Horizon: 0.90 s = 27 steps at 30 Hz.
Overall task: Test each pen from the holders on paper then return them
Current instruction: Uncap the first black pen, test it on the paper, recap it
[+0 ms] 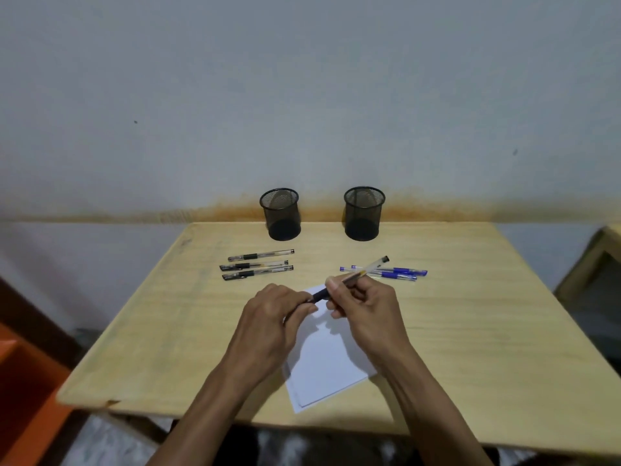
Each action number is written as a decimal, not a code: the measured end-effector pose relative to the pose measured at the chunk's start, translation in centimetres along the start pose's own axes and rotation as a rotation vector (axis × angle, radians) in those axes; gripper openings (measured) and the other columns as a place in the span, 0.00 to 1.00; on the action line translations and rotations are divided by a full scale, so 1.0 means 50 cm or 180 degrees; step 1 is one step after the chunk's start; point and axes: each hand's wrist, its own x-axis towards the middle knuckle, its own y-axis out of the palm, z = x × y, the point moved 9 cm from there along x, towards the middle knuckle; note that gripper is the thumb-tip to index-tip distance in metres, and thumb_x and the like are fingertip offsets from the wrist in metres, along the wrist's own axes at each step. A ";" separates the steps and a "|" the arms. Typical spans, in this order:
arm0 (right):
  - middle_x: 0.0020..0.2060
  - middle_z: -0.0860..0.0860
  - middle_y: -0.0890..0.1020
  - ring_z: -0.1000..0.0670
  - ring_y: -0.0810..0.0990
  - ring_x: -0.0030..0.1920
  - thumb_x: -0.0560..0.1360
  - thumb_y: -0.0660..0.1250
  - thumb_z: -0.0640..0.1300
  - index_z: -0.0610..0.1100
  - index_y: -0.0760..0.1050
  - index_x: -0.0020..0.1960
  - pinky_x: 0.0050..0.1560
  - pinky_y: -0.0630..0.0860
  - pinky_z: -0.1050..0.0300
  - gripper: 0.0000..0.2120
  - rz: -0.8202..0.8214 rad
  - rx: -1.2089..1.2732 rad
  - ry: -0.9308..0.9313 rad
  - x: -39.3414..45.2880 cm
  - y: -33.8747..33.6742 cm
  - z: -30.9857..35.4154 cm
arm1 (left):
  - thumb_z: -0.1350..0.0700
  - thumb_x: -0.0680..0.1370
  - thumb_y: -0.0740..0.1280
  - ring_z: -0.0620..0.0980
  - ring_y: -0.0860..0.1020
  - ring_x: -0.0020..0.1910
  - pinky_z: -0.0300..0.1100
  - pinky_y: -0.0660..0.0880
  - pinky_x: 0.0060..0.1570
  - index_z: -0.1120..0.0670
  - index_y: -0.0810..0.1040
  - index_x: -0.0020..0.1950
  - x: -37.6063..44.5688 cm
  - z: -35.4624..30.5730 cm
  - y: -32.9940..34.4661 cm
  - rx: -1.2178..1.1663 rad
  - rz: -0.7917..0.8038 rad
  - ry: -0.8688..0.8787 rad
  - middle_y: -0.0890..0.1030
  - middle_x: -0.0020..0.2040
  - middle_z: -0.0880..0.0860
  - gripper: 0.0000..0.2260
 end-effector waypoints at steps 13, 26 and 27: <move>0.34 0.50 0.86 0.55 0.84 0.36 0.78 0.71 0.44 0.40 0.83 0.48 0.42 0.81 0.60 0.07 -0.0436 0.0201 0.0055 0.050 -0.041 -0.028 | 0.55 0.74 0.75 0.45 0.80 0.40 0.31 0.70 0.39 0.51 0.82 0.46 -0.066 0.291 -0.095 -0.0070 -0.0300 -0.1794 0.82 0.36 0.45 0.03; 0.34 0.50 0.87 0.56 0.85 0.36 0.78 0.71 0.40 0.41 0.84 0.48 0.38 0.80 0.65 0.03 -0.0415 -0.0108 0.0076 0.039 0.064 -0.054 | 0.49 0.70 0.78 0.47 0.78 0.44 0.52 0.76 0.49 0.47 0.83 0.41 -0.098 0.422 -0.068 0.0035 -0.0197 -0.1929 0.81 0.41 0.44 0.06; 0.34 0.50 0.87 0.56 0.85 0.36 0.78 0.71 0.40 0.41 0.84 0.48 0.37 0.80 0.65 0.03 -0.0441 -0.0133 0.0079 0.040 0.064 -0.056 | 0.49 0.70 0.78 0.47 0.78 0.44 0.53 0.76 0.50 0.47 0.83 0.41 -0.100 0.423 -0.066 0.0009 -0.0209 -0.1924 0.81 0.41 0.43 0.06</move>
